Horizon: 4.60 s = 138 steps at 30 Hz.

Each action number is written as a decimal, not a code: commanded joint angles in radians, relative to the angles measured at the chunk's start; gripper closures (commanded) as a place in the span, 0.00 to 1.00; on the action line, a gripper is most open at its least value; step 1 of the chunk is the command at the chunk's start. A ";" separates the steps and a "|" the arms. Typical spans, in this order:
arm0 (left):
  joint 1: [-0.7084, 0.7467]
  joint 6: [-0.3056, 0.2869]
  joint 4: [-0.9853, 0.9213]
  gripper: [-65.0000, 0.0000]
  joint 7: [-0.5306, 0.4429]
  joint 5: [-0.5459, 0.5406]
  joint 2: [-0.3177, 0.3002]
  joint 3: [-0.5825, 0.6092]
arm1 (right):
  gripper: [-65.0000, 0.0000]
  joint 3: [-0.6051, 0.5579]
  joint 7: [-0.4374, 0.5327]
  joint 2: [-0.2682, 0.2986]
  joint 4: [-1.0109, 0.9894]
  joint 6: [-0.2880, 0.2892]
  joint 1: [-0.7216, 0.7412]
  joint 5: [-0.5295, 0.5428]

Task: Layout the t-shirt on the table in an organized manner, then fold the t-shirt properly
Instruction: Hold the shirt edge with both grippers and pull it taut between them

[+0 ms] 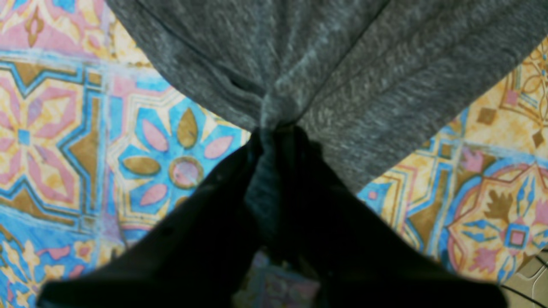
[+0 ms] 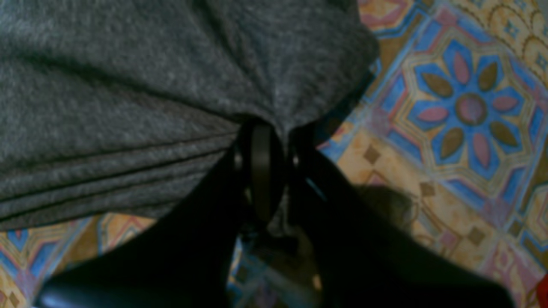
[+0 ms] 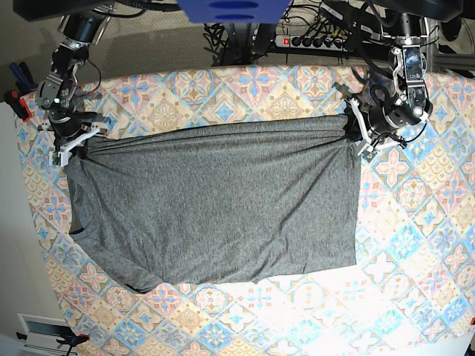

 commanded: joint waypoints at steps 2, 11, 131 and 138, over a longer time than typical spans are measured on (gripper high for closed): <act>0.026 0.006 -0.022 0.97 0.141 0.113 -0.011 0.000 | 1.00 0.025 -0.034 0.021 0.006 -0.062 -0.007 -0.057; 0.070 0.006 -0.018 0.74 0.135 0.105 -0.006 -0.006 | 0.74 0.023 -0.033 0.015 0.046 -0.061 -0.024 -0.057; 0.028 0.006 0.128 0.88 0.135 0.406 0.173 -0.003 | 1.00 0.361 0.204 -0.270 0.118 0.294 -0.105 0.085; 0.049 0.006 0.130 0.88 0.137 0.407 0.173 -0.074 | 1.00 0.364 0.202 -0.270 0.141 0.294 -0.108 0.084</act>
